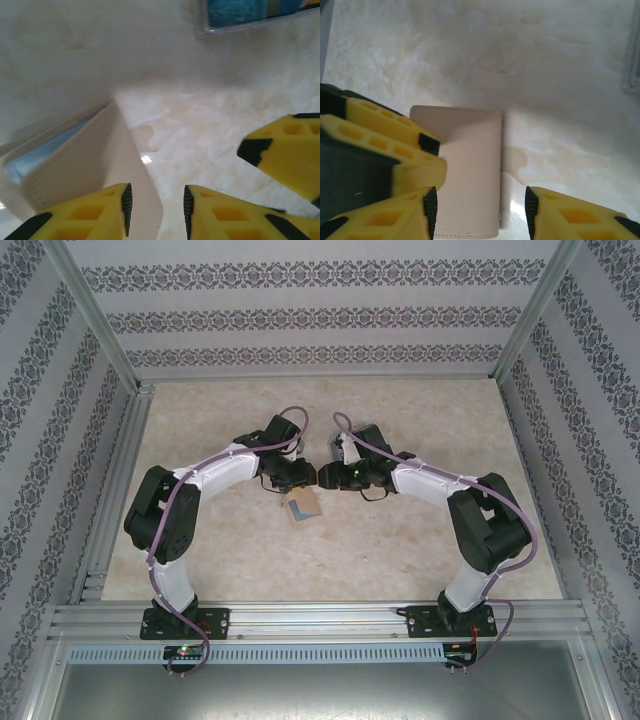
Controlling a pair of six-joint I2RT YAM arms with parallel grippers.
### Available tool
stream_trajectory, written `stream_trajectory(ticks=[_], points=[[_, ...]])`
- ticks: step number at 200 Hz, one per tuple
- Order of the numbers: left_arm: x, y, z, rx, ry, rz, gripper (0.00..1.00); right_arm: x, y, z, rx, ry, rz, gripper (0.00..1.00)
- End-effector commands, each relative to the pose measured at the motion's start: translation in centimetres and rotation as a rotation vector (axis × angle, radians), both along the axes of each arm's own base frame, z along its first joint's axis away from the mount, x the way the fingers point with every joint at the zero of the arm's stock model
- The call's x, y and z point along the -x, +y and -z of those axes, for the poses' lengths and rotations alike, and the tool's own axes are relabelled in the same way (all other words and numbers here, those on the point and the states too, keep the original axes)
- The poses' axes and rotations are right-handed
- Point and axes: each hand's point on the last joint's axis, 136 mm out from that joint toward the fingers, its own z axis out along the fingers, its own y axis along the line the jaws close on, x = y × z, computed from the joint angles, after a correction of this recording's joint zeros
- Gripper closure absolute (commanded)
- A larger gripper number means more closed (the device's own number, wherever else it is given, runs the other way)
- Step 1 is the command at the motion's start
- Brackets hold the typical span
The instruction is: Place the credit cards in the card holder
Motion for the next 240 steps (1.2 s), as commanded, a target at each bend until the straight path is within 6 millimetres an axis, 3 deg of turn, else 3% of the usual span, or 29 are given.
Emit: stream_trajectory(ticks=[1, 48, 142, 209, 240], points=[[1.4, 2.0, 1.0, -0.104, 0.019, -0.017, 0.65, 0.4, 1.0, 0.9, -0.035, -0.012, -0.041, 0.48], [3.0, 4.0, 2.9, -0.154, 0.055, -0.054, 0.67, 1.1, 2.0, 2.0, -0.058, 0.029, -0.069, 0.48], [7.0, 7.1, 7.7, -0.186, 0.128, -0.141, 0.99, 3.1, 5.1, 5.1, -0.09, 0.201, -0.155, 0.47], [10.2, 9.1, 10.6, -0.198, 0.162, -0.213, 1.0, 5.7, 8.6, 4.3, -0.18, 0.266, -0.28, 0.48], [10.7, 9.3, 10.9, -0.194, 0.165, -0.219, 1.0, 6.0, 9.1, 4.3, -0.176, 0.251, -0.284, 0.58]])
